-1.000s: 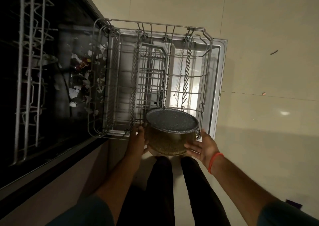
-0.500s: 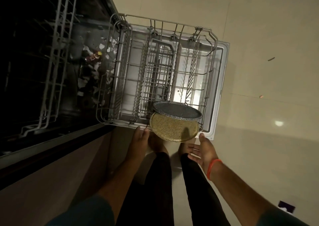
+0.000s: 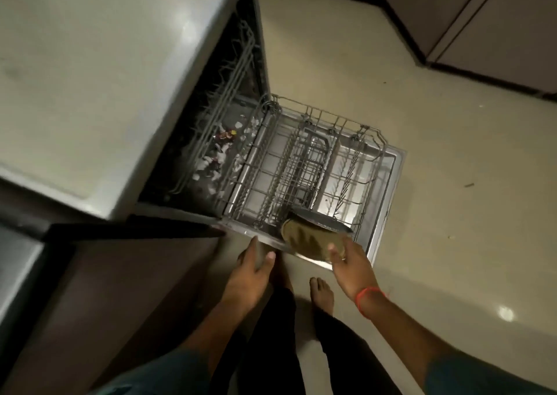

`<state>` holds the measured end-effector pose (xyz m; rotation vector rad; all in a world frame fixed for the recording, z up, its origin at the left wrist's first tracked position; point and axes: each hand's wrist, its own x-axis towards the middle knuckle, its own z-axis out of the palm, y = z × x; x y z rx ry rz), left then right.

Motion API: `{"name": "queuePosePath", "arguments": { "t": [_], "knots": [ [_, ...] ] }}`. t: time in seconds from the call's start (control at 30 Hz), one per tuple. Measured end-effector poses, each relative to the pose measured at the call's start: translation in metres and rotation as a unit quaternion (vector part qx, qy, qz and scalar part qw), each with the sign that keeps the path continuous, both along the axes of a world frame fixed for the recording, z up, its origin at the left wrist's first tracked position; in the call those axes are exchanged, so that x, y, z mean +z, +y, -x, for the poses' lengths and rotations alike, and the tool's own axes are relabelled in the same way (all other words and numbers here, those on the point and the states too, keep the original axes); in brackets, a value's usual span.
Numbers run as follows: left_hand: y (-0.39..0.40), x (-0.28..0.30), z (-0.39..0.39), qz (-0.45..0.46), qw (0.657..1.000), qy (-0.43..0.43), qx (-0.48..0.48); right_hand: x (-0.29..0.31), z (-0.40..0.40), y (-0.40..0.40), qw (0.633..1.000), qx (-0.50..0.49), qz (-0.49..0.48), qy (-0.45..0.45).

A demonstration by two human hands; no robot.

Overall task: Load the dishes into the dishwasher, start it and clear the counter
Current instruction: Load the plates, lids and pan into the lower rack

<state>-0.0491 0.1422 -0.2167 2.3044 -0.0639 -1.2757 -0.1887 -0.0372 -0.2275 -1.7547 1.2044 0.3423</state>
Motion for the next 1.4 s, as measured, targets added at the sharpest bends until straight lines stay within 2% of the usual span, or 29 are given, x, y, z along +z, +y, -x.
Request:
{"name": "queuePosePath", "arguments": {
  "t": [0.1,0.23,0.37,0.47,0.67,0.83,0.97,1.07,1.2,1.3,1.4],
  "knots": [
    [0.007,0.048,0.02,0.049,0.997,-0.058,-0.007,0.045,-0.006,0.003,0.995,0.083,0.032,-0.041],
    [0.017,0.114,0.04,0.135,0.982,-0.125,0.043,0.104,-0.019,0.02,0.98,0.162,0.058,-0.105],
    [0.043,0.176,0.051,0.203,0.945,-0.218,0.132,0.157,-0.045,0.049,0.956,0.219,0.054,-0.187],
    [0.084,0.218,0.061,0.245,0.905,-0.276,0.212,0.204,-0.066,0.085,0.926,0.282,0.038,-0.248],
    [0.202,0.281,0.091,0.235,0.823,-0.383,0.346,0.281,-0.097,0.184,0.851,0.397,0.008,-0.344],
    [0.317,0.311,0.131,0.192,0.761,-0.438,0.439,0.318,-0.104,0.292,0.783,0.479,-0.022,-0.397],
    [0.402,0.317,0.168,0.162,0.722,-0.454,0.497,0.331,-0.096,0.394,0.739,0.532,-0.046,-0.41],
    [0.467,0.315,0.19,0.145,0.707,-0.446,0.53,0.335,-0.083,0.468,0.718,0.559,-0.075,-0.407],
    [0.555,0.312,0.206,0.136,0.666,-0.433,0.593,0.336,-0.066,0.545,0.688,0.591,-0.114,-0.405],
    [0.613,0.316,0.21,0.172,0.61,-0.393,0.666,0.33,-0.057,0.585,0.689,0.614,-0.111,-0.369],
    [0.662,0.307,0.213,0.199,0.559,-0.363,0.718,0.327,-0.054,0.608,0.669,0.656,-0.089,-0.339]
  ]
}}
